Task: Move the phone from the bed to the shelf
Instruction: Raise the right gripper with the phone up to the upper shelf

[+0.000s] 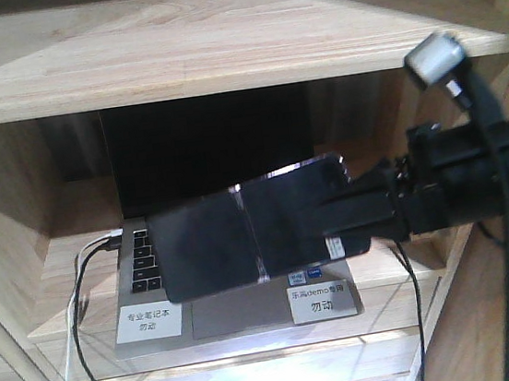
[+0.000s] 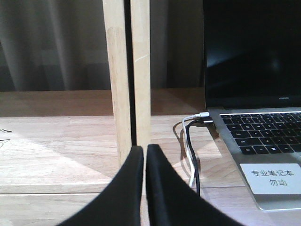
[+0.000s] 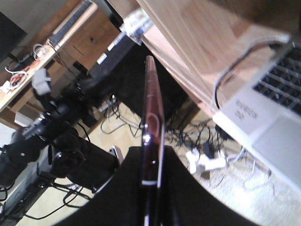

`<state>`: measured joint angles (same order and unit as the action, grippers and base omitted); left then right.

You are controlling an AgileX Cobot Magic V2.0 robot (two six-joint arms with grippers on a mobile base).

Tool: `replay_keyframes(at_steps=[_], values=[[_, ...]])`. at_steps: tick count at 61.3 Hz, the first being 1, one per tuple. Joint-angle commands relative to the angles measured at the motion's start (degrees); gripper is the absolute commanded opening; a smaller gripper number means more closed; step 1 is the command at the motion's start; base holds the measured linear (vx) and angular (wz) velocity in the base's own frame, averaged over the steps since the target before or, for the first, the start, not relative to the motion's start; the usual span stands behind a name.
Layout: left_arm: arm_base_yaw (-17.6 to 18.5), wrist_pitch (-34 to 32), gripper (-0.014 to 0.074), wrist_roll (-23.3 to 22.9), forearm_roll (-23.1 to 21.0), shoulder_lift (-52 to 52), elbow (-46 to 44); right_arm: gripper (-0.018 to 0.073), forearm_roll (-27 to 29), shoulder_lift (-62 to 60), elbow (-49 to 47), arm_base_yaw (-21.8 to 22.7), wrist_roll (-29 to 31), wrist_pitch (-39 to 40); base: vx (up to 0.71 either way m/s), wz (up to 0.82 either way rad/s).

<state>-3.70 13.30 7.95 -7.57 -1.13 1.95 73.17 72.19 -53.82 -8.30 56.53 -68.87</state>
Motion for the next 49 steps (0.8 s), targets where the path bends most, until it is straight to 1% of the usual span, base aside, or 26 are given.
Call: replay_keyframes(at_steps=[1,7,16,22,29,33,49], values=[[-0.1,-4.2,0.0001,-0.2,-0.4,-0.3,0.1,-0.0001,6.8,-3.3,-4.0,0.2,0.0,-5.1,0.0,0.0],[-0.1,-4.2,0.0001,-0.2,-0.4,-0.3,0.1,-0.0001,6.9,-4.9,-7.3,0.2,-0.7,-4.7,0.0,0.0],[-0.1,-4.2,0.0001,-0.2,-0.4,-0.3,0.1,-0.0001,6.9,-5.9,-13.7,0.2,-3.2,-1.4,0.0,0.0],[-0.1,-4.2,0.0001,-0.2,-0.4,-0.3,0.1,-0.0001,6.9,-5.9,-17.4,0.2,-3.6,2.9,0.0,0.0],[-0.1,-4.2,0.0001,-0.2,-0.4,-0.3,0.1,-0.0001,6.9,-5.4,-21.5,0.1,-3.6,10.0,0.0,0.0],[-0.1,-4.2,0.0001,-0.2,-0.4,-0.3,0.1,-0.0001,6.9,-4.6,-23.6,0.1,-3.6,12.3,0.0,0.0],[-0.1,-4.2,0.0001,-0.2,-0.4,-0.3,0.1,-0.0001,6.9,2.9,-36.3,0.0,-4.0,13.0,0.0,0.0]])
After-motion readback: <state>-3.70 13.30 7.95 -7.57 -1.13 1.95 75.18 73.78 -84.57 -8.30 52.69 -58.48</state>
